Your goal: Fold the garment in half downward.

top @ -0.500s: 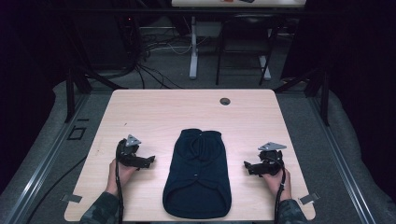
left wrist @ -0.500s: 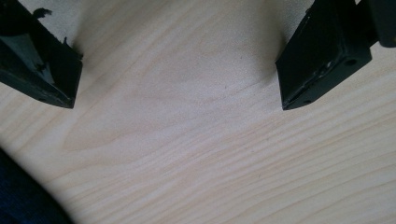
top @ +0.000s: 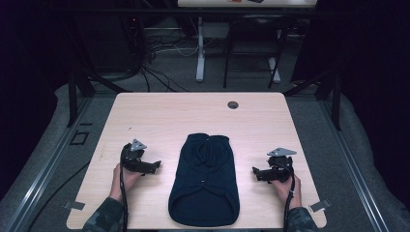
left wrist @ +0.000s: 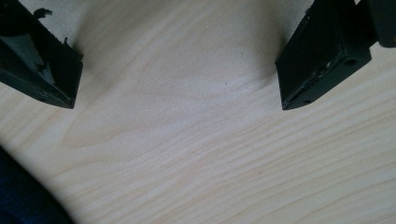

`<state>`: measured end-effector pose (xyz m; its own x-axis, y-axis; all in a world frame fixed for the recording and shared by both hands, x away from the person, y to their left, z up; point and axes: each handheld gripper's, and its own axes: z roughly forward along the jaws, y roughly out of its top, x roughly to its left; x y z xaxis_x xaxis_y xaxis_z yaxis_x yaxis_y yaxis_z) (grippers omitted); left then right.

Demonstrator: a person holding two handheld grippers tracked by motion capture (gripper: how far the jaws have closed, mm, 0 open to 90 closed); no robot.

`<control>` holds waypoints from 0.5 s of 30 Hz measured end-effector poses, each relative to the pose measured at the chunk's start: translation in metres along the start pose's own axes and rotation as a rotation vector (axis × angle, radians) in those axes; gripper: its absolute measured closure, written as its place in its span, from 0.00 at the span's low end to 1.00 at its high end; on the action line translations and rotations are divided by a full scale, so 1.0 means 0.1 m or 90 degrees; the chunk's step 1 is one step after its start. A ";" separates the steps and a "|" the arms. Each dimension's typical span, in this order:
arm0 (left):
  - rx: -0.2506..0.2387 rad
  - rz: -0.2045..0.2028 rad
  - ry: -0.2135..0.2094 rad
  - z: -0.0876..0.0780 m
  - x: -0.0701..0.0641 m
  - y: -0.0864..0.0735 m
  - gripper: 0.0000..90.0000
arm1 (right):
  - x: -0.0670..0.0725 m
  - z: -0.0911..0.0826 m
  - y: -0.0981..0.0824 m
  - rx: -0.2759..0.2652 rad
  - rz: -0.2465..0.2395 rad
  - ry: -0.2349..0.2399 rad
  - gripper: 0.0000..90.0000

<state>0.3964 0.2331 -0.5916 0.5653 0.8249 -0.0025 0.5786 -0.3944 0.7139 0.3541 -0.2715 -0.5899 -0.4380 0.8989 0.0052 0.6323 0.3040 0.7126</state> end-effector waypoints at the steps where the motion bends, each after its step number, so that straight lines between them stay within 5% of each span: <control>1: 0.000 0.000 0.000 0.00 0.00 0.00 0.00 | 0.01 0.00 0.00 0.002 0.003 -0.004 0.00; 7: 0.002 0.000 0.001 0.00 -0.01 0.01 0.01 | 0.00 0.00 0.03 0.015 0.004 0.006 0.00; 10: 0.003 0.006 -0.002 0.00 -0.02 0.03 0.03 | -0.06 -0.04 0.06 -0.003 0.051 0.054 0.00; 14: 0.010 -0.002 -0.031 0.00 -0.03 0.09 0.00 | -0.05 -0.07 0.13 0.008 0.042 0.057 0.00; 15: 0.005 -0.006 -0.031 -0.01 -0.04 0.12 0.00 | -0.03 -0.07 0.15 0.010 0.031 0.077 0.00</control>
<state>0.4007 0.2254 -0.5827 0.5877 0.8080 -0.0424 0.5880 -0.3906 0.7083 0.3604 -0.2717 -0.5746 -0.4797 0.8686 0.1241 0.6641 0.2670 0.6984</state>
